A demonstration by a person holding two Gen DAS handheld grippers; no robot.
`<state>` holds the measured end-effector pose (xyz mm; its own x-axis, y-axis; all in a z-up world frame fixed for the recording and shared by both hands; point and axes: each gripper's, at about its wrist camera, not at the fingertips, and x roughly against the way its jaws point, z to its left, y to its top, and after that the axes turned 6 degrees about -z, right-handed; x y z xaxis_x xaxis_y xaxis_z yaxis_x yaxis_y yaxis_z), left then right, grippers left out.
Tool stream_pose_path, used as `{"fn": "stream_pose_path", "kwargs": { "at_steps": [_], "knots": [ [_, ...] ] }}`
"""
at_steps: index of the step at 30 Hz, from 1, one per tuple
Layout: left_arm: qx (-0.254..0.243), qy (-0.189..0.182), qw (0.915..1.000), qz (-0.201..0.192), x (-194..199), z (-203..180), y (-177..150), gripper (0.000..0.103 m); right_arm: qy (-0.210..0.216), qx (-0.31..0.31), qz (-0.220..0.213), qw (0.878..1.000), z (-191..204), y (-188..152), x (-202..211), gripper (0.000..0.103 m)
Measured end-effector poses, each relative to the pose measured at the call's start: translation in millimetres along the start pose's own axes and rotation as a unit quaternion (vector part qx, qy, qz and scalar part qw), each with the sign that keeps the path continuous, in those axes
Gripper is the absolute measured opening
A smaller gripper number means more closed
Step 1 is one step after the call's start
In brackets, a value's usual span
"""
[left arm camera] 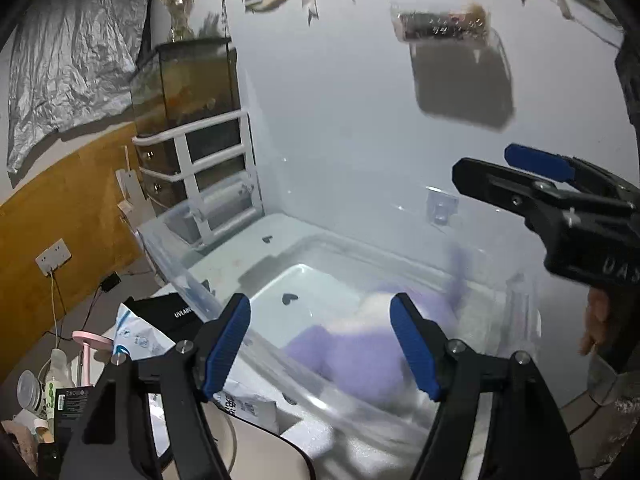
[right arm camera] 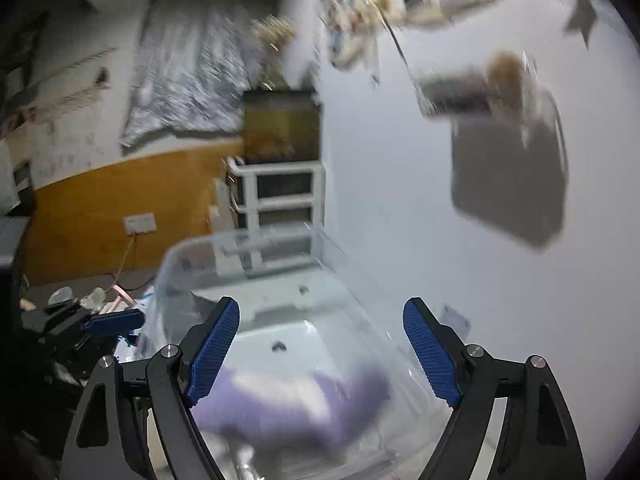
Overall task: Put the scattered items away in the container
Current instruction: 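Open the right gripper to drop the purple plush into the bin, then reach the left gripper to the cream visor cap and grasp its band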
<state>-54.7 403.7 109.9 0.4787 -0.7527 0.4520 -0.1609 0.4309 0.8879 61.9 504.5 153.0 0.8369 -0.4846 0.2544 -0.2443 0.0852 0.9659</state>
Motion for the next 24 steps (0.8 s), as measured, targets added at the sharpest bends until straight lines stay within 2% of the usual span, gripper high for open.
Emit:
{"fn": "stream_pose_path", "kwargs": {
  "at_steps": [6, 8, 9, 15, 19, 24],
  "knots": [
    [-0.001, 0.005, 1.0, -0.006, 27, 7, -12, 0.072, -0.001, 0.036, -0.006, 0.999, 27, -5, 20, 0.084],
    [0.005, 0.013, 0.9998, -0.012, 40, 15, -18, 0.072, 0.008, 0.034, -0.024, 0.999, 34, -5, 30, 0.089],
    [0.007, 0.022, 0.9996, -0.016, 47, 19, -22, 0.072, 0.014, 0.032, -0.033, 0.999, 37, -5, 35, 0.103],
    [0.036, 0.071, 0.9962, -0.036, 95, 52, -46, 0.072, 0.049, 0.015, -0.081, 0.995, 61, -8, 70, 0.103],
    [0.075, 0.11, 0.9904, -0.036, 132, 81, -77, 0.072, 0.099, -0.009, -0.071, 0.993, 75, -17, 79, 0.103],
    [0.104, 0.185, 0.9767, -0.032, 176, 113, -124, 0.072, 0.131, 0.005, -0.047, 0.99, 111, -45, 77, 0.103]
  ]
}}
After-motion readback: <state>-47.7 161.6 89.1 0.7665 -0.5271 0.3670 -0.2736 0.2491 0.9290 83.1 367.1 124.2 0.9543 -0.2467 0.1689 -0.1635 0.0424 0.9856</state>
